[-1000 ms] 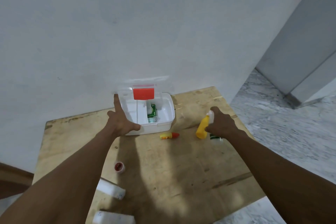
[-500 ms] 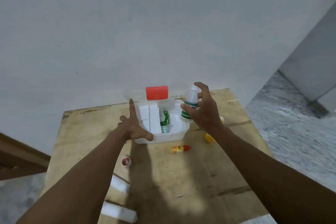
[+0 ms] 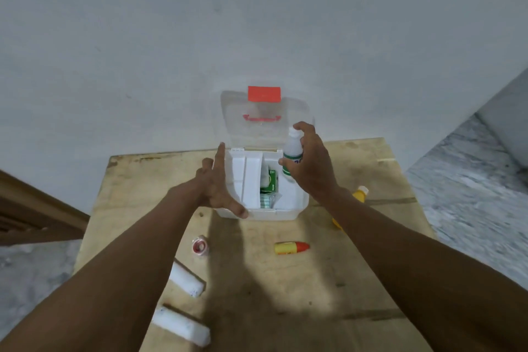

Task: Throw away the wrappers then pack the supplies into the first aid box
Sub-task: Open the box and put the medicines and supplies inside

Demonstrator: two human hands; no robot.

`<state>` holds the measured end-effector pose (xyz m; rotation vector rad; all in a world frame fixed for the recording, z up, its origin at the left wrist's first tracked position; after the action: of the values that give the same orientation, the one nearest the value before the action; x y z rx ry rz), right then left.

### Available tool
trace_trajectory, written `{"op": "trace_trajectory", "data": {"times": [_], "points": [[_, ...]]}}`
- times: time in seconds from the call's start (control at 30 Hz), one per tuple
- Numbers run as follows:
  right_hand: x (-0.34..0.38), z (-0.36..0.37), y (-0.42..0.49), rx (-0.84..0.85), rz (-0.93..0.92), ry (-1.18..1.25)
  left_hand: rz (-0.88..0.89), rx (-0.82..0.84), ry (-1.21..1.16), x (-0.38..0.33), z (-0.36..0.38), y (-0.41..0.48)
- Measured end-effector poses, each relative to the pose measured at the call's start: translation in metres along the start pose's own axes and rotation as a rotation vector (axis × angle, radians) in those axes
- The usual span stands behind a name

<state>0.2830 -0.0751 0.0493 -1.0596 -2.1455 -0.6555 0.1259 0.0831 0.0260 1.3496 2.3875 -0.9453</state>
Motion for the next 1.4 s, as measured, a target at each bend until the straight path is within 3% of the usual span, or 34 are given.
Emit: {"op": "trace_trajectory", "data": {"times": [0.4,0.57,0.67,0.93,1.03,1.2,1.4], "points": [[-0.007,0.026,0.005,0.231,-0.18,-0.382,0.019,-0.124,-0.276,0.014,0.028,0.001],[-0.007,0.027,0.004,0.211,-0.201,-0.47,0.165,-0.136,-0.338,0.01,0.03,0.0],[-0.004,0.022,0.003,0.079,-0.264,-0.602,0.17,-0.106,-0.325,0.011,0.029,0.003],[-0.002,0.015,-0.007,0.148,-0.206,-0.437,0.099,-0.124,-0.267,0.026,0.026,0.016],[-0.006,0.014,-0.01,0.149,-0.18,-0.458,0.128,-0.157,-0.316,0.027,0.027,0.017],[-0.007,0.019,-0.01,-0.025,-0.111,-0.591,0.23,-0.183,-0.386,0.021,0.025,0.012],[-0.015,0.01,-0.01,0.088,-0.081,-0.388,0.314,-0.259,-0.475,0.011,0.025,-0.003]]}}
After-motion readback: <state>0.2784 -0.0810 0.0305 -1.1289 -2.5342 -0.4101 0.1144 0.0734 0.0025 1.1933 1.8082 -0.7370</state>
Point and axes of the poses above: each hand's wrist, its own y-axis towards the middle knuckle, its own z-axis out of the palm, x = y × z, the point moved 3 cm from there along y, towards the middle knuckle, and after that the axes turned 9 degrees about z, right-handed, at the moved point
